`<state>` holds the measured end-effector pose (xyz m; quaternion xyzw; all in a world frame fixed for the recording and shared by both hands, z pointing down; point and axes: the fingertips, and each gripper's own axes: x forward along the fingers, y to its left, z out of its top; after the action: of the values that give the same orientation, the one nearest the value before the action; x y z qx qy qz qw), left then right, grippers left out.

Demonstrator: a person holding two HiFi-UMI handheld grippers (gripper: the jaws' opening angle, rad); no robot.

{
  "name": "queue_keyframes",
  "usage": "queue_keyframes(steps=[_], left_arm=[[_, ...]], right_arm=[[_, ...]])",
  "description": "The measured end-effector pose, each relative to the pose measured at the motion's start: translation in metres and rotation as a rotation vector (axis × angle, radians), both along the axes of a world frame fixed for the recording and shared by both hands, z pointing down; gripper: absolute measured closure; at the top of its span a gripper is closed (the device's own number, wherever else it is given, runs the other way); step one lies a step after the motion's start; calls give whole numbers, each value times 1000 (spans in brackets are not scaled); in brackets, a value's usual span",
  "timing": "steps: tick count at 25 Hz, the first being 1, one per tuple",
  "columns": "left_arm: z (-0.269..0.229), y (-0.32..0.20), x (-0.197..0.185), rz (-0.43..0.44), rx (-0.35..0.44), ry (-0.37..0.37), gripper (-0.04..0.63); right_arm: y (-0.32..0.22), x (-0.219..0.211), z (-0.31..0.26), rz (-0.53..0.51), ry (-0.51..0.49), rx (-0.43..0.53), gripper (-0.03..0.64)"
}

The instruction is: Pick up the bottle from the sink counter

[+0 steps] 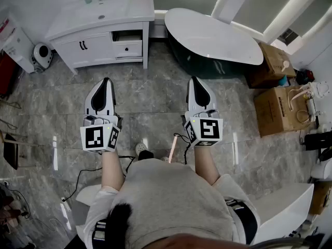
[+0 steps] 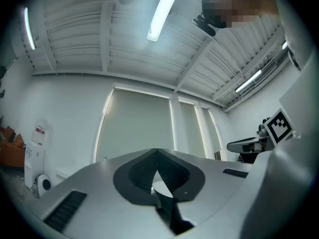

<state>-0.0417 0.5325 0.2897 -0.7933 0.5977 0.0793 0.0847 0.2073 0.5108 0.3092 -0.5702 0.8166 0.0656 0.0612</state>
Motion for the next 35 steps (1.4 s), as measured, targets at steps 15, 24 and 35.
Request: queue_keyframes(steps=[15,24,35], left_arm=[[-2,-30,-10,1,22,16,588],[-11,-67,-33,22,50,-9,588],[-2,-99,-68,49,31,-5,588]], right_arm=[[-26,-8,0,-15,4,17,606],[-65,-29,-5,14,-13,30,606],[-91,-59,7,46,-13,13,606]])
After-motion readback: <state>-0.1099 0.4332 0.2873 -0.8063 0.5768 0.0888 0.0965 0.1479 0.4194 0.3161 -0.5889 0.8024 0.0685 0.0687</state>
